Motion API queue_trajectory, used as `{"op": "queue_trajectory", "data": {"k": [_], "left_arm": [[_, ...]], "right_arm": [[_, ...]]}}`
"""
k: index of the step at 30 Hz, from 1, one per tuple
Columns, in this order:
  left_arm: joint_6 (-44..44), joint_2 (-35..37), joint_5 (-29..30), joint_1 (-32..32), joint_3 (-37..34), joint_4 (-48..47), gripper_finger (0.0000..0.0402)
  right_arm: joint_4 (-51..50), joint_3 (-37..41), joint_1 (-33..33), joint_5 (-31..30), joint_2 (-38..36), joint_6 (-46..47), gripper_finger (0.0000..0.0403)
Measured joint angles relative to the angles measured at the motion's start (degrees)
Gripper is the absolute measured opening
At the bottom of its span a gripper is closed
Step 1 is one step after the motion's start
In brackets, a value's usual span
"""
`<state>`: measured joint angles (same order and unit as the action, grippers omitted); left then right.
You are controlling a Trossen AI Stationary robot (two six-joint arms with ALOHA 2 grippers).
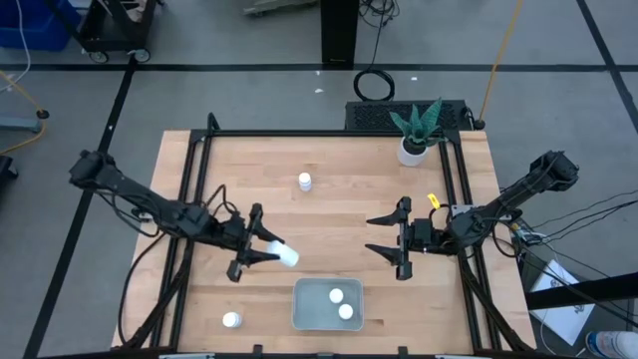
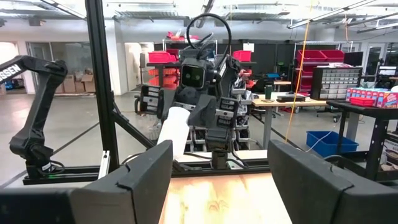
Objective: Pick and place pill bottles into a basket
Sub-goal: Put the white pill bottle into the gray bin
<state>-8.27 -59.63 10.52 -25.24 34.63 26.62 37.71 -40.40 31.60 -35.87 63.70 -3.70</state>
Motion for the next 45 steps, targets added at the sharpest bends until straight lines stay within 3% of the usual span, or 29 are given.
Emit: {"op": "queue_trajectory", "data": {"k": [10, 21, 34, 41, 45], "left_arm": [[0.74, -11.73, -2.68, -0.41, 7.24, -2.93, 0.0168], [2.40, -18.79, -5.38, -1.11, 10.60, -3.26, 0.0174], [6.43, -28.17, -5.92, -4.40, 22.11, -19.39, 0.0165], [7.39, -34.36, -7.34, -4.94, 27.58, -22.36, 0.0165], [5.95, -36.85, -4.15, -4.96, 28.67, -22.74, 0.0164]], "right_arm": [[-0.22, 0.00, 0.00, 0.00, 0.00, 0.01, 0.0254], [-0.59, 0.00, 0.00, 0.00, 0.00, 0.01, 0.0254], [-0.87, 0.00, 0.02, 0.00, 0.00, 0.02, 0.0254], [-0.89, 0.00, 0.01, 0.00, 0.00, 0.02, 0.0254], [-0.91, 0.00, 0.01, 0.00, 0.00, 0.04, 0.0254]]}}
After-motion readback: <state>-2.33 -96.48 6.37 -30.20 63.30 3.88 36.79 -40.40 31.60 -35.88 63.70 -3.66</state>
